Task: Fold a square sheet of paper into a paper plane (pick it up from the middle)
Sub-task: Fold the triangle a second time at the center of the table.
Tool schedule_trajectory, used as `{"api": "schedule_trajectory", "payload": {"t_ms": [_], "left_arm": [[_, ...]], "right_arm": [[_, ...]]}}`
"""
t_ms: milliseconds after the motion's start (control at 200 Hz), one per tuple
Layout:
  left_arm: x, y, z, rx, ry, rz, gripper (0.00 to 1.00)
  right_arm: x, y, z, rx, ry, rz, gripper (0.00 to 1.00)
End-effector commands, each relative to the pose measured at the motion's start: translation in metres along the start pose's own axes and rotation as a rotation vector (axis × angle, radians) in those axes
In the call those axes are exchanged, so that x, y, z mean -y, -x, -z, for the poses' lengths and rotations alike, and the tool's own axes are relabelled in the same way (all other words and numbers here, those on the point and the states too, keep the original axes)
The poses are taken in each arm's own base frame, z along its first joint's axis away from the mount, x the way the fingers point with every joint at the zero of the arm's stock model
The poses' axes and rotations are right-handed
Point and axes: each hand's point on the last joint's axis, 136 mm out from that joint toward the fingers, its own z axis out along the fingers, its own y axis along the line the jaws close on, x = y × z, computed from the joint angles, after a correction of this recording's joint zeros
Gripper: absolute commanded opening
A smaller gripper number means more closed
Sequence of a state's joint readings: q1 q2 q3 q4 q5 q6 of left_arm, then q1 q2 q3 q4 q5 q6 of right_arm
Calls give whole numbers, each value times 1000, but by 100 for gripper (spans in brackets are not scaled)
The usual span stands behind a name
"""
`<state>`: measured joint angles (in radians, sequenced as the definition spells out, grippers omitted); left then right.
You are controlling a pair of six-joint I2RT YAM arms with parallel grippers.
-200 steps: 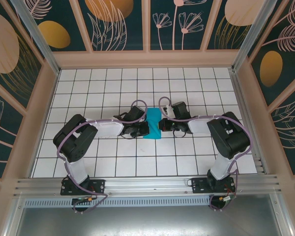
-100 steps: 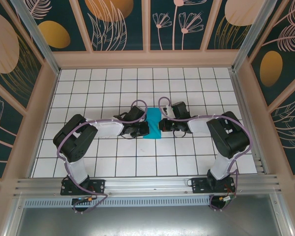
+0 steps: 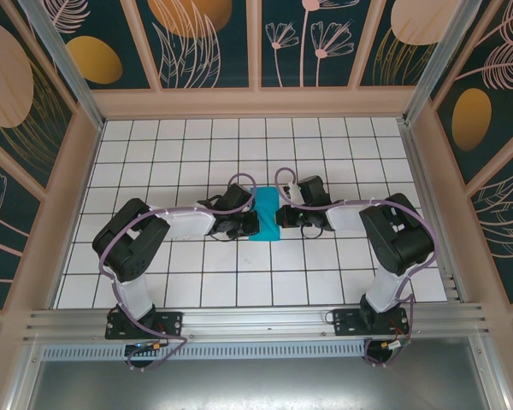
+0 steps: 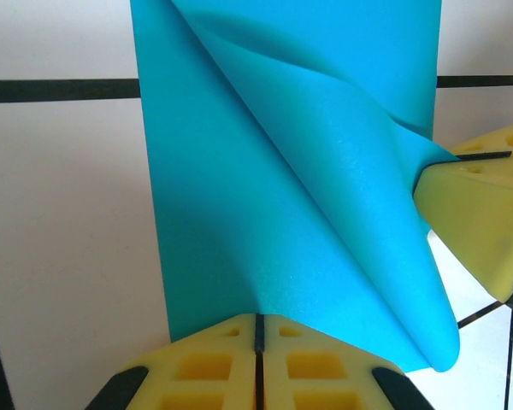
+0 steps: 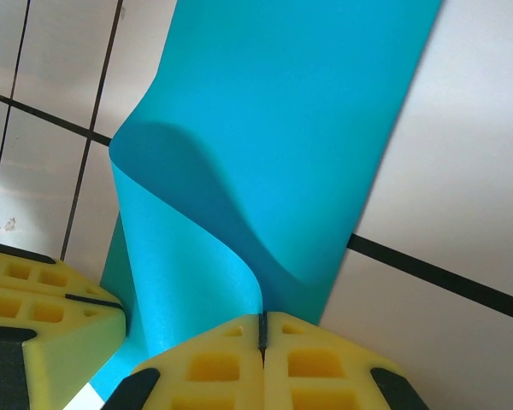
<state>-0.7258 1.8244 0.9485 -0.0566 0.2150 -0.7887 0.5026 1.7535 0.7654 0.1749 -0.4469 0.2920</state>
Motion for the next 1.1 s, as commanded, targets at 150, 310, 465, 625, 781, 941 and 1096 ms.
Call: {"api": "schedule_trajectory", "payload": {"t_ms": [150, 310, 465, 625, 781, 941, 1096], "left_arm": [[-30, -14, -6, -47, 119, 10, 9], [-31, -15, -6, -49, 121, 5, 8], [-34, -14, -5, -49, 140, -13, 8], [-42, -15, -2, -57, 188, -58, 8], [-43, -13, 2, -50, 195, -92, 9], [-44, -15, 1, -66, 199, -119, 9], [-44, -14, 1, -63, 203, -120, 10]], "right_arm": [[3, 9, -3, 1, -1, 20, 4], [0, 10, -2, 2, 11, 24, 4], [-7, 9, 2, -3, 38, 17, 4], [-21, 5, 15, 9, 91, -1, 3], [-26, -1, 21, 8, 97, -12, 3], [-24, 3, 18, 7, 87, -1, 3], [-23, 10, 11, 0, 80, 19, 3]]}}
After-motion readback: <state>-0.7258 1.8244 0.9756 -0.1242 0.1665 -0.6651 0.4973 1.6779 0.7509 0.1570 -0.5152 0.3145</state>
